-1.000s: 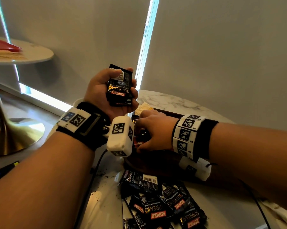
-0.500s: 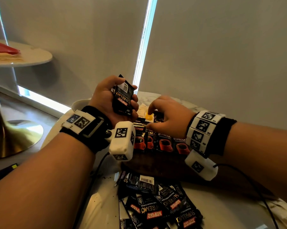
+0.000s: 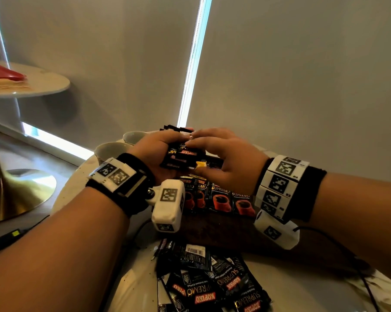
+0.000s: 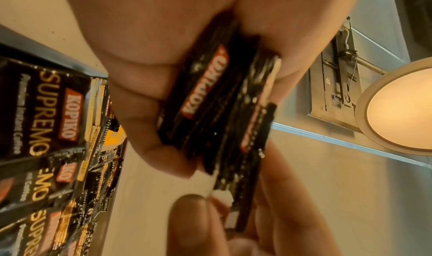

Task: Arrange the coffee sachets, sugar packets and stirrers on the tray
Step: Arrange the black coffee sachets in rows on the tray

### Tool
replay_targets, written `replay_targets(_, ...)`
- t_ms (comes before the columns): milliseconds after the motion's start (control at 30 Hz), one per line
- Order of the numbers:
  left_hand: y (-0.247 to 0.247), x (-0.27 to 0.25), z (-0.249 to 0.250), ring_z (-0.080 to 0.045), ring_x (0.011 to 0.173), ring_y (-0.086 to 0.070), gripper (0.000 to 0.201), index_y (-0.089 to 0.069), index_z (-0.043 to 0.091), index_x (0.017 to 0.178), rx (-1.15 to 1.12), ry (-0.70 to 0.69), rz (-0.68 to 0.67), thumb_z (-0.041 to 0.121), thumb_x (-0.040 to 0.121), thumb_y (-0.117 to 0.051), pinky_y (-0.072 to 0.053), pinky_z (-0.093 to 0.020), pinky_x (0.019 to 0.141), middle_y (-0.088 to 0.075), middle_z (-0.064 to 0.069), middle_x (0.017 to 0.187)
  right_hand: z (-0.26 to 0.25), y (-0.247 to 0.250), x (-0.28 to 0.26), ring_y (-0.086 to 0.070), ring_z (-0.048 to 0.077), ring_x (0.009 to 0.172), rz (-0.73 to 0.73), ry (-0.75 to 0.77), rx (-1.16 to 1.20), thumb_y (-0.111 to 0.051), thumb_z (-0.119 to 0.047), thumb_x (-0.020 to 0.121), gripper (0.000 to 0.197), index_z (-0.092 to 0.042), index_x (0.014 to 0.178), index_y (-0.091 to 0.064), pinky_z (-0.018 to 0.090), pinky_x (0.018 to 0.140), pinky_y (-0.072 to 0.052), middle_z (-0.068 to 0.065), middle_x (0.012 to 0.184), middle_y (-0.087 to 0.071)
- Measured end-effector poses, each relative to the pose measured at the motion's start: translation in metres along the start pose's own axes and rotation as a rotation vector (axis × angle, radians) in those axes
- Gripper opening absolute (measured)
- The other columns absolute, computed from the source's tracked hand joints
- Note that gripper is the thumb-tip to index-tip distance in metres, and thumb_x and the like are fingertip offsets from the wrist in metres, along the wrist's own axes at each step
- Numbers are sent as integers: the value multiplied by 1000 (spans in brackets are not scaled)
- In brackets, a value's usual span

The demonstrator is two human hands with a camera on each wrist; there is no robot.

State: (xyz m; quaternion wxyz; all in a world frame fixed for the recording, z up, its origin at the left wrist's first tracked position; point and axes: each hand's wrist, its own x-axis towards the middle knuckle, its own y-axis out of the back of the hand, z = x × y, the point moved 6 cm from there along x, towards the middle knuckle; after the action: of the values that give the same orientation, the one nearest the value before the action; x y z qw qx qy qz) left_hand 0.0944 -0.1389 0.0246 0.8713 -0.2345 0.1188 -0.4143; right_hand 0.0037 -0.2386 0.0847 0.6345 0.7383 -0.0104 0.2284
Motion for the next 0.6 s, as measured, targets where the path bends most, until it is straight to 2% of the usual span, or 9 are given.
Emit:
replay_targets(67,0,0,-1,-21,69,-69,29,-62,8,112,19,30,-7,24,89,-55,-59,-31,61,-69,-10,83,2,1,-1,-41,8,133,29,2,32,-70,-27,91,50,-34,139,-56,30,110,-36,-9,143,-52)
replay_targets(167,5,2,-1,-20,68,-65,37,-64,9,111,24,43,28,31,81,-62,-56,-32,62,-67,-9,83,6,3,-1,-47,7,126,50,7,32,-64,-19,95,44,-31,137,-59,22,104,-36,-8,135,-59)
replay_targets(267,10,5,-2,-19,68,-60,34,-63,13,110,5,33,78,29,81,-65,-50,-35,65,-61,-8,81,11,8,-2,-53,3,102,83,-52,39,-55,-21,100,35,-27,134,-60,13,87,-41,-10,114,-63)
replay_targets(333,15,8,-1,-19,70,-60,27,-62,18,115,-4,0,118,20,88,-61,-48,-35,66,-60,-6,85,19,13,-2,-56,-2,88,125,-140,105,-51,-20,102,27,-28,125,-61,14,78,-48,-15,100,-62)
replay_targets(433,16,9,-1,-19,73,-62,34,-60,22,125,-5,-50,118,12,92,-58,-51,-35,65,-62,-5,91,25,15,0,-63,-3,80,205,-215,241,-52,-20,102,17,-36,102,-58,12,67,-51,-16,89,-64)
replay_targets(467,15,9,0,-21,78,-64,41,-58,21,130,4,-63,99,13,90,-63,-53,-36,67,-63,-7,97,27,15,0,-63,-1,78,233,-230,258,-53,-21,102,19,-37,93,-57,16,66,-52,-13,85,-65)
replay_targets(533,11,9,-1,-33,102,-64,62,-53,18,141,28,-50,21,17,83,-73,-55,-44,82,-63,-15,117,29,13,3,-63,7,73,260,-258,275,-52,-24,102,22,-34,83,-57,28,66,-52,-9,80,-65)
replay_targets(600,3,8,-3,-42,121,-59,68,-49,16,144,56,-7,-79,19,81,-73,-52,-55,94,-59,-22,134,28,9,4,-61,12,69,246,-296,310,-52,-26,102,23,-29,80,-58,30,63,-51,-3,77,-65)
